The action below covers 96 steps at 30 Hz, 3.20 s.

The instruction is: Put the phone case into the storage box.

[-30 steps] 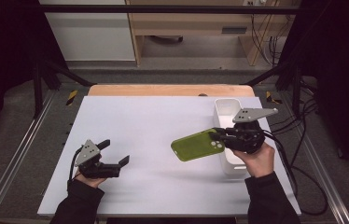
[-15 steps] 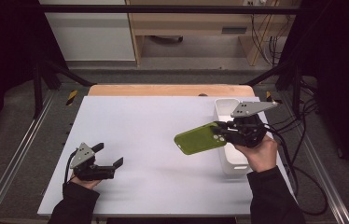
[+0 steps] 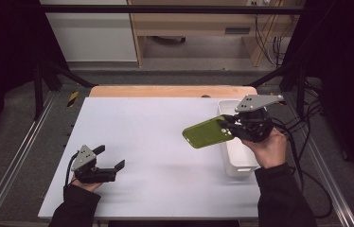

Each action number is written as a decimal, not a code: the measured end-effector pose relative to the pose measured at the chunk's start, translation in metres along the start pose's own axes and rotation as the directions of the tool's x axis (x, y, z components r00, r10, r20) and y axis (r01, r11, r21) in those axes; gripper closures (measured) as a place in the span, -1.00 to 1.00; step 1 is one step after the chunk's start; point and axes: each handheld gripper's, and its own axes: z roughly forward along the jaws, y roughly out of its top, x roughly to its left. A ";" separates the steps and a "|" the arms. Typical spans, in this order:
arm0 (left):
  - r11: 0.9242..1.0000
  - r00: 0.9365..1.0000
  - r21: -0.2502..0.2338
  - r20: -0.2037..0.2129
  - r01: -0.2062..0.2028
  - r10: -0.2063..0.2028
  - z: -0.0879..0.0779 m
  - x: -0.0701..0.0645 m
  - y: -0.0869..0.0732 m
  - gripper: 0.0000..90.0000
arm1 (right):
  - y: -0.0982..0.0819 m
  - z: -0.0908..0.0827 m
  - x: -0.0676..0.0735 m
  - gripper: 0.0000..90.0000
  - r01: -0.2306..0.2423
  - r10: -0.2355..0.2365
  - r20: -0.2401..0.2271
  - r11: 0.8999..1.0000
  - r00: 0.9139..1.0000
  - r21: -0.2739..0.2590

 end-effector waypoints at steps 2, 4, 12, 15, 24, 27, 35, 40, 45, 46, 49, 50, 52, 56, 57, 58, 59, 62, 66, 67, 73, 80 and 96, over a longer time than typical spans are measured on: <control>1.000 1.000 0.001 0.003 0.003 -0.003 0.000 0.000 0.000 -0.96 | 0.002 0.000 -0.001 0.74 0.001 -0.002 0.006 1.000 1.000 0.005; 1.000 1.000 0.000 0.002 0.004 -0.004 -0.001 0.000 0.000 -0.96 | 0.004 -0.001 -0.003 0.74 0.000 0.000 0.010 1.000 1.000 0.010; 1.000 1.000 0.002 0.001 0.002 -0.002 0.000 0.000 0.000 -0.96 | 0.007 -0.002 -0.007 0.74 0.027 -0.028 0.044 0.999 0.999 0.022; 1.000 1.000 0.002 0.001 0.004 -0.004 0.000 0.001 0.000 -0.96 | 0.008 -0.002 -0.009 0.74 0.037 -0.039 0.058 0.999 0.998 0.028; 1.000 1.000 0.002 0.004 0.003 -0.003 0.000 0.001 0.000 -0.96 | 0.014 -0.002 -0.013 0.74 0.084 -0.089 0.097 0.995 0.991 0.055; 1.000 1.000 0.001 0.004 0.004 -0.004 0.000 0.001 0.000 -0.96 | 0.016 -0.003 -0.015 0.74 0.089 -0.095 0.109 0.994 0.989 0.063; 1.000 1.000 0.001 0.004 0.003 -0.003 0.000 0.001 0.000 -0.96 | 0.022 -0.007 -0.021 0.74 0.120 -0.131 0.144 0.989 0.981 0.084; 1.000 1.000 0.000 0.005 0.004 -0.004 0.000 0.001 0.000 -0.96 | 0.024 -0.008 -0.024 0.74 0.145 -0.158 0.158 0.985 0.975 0.092; 1.000 1.000 0.001 0.006 0.003 -0.003 0.000 0.001 0.000 -0.96 | 0.025 -0.009 -0.029 0.74 0.150 -0.167 0.175 0.983 0.970 0.105; 1.000 1.000 0.001 0.006 0.004 -0.004 0.000 0.001 0.000 -0.96 | 0.025 -0.009 -0.030 0.74 0.155 -0.172 0.180 0.982 0.969 0.106; 1.000 1.000 0.001 0.007 0.003 -0.003 0.000 0.001 0.000 -0.96 | 0.025 -0.010 -0.032 0.74 0.164 -0.183 0.187 0.980 0.965 0.116; 1.000 1.000 0.001 0.008 0.002 -0.002 0.000 0.001 0.000 -0.96 | 0.025 -0.010 -0.033 0.74 0.169 -0.189 0.189 0.979 0.964 0.118; 1.000 1.000 0.002 0.008 0.002 -0.002 0.000 0.001 0.000 -0.96 | 0.025 -0.009 -0.034 0.74 0.175 -0.197 0.194 0.977 0.961 0.125; 1.000 1.000 0.002 0.008 0.003 -0.003 0.000 0.002 0.000 -0.96 | 0.026 -0.009 -0.038 0.74 0.180 -0.206 0.205 0.974 0.957 0.136; 1.000 1.000 0.002 0.008 0.003 -0.003 0.000 0.002 0.000 -0.96 | 0.026 -0.009 -0.039 0.74 0.180 -0.206 0.206 0.974 0.957 0.140; 1.000 1.000 0.002 0.008 0.002 -0.002 0.000 0.002 0.000 -0.96 | 0.027 -0.009 -0.040 0.74 0.181 -0.208 0.206 0.973 0.956 0.143; 1.000 1.000 0.002 0.008 0.001 -0.001 0.000 0.002 0.000 -0.96 | 0.027 -0.009 -0.041 0.74 0.185 -0.214 0.207 0.971 0.955 0.148; 1.000 1.000 0.004 0.009 0.002 -0.002 0.000 0.002 0.000 -0.96 | 0.027 -0.009 -0.043 0.74 0.190 -0.221 0.216 0.969 0.951 0.158; 1.000 1.000 0.003 0.010 0.002 -0.002 0.000 0.002 0.000 -0.96 | 0.028 -0.010 -0.047 0.74 0.194 -0.228 0.222 0.967 0.948 0.166; 1.000 1.000 0.003 0.010 0.003 -0.003 0.000 0.002 0.000 -0.96 | 0.028 -0.010 -0.048 0.74 0.194 -0.229 0.225 0.966 0.947 0.168; 1.000 1.000 0.007 0.011 -0.002 0.002 0.001 0.002 -0.001 -0.96 | 0.027 -0.009 -0.056 0.74 0.206 -0.249 0.231 0.959 0.941 0.194; 1.000 1.000 0.008 0.012 -0.002 0.001 0.001 0.002 -0.001 -0.96 | 0.026 -0.006 -0.065 0.74 0.208 -0.256 0.235 0.955 0.938 0.210; 1.000 1.000 0.013 0.018 -0.003 0.003 0.002 0.002 -0.001 -0.96 | 0.025 0.000 -0.079 0.74 0.260 -0.320 0.231 0.931 0.919 0.256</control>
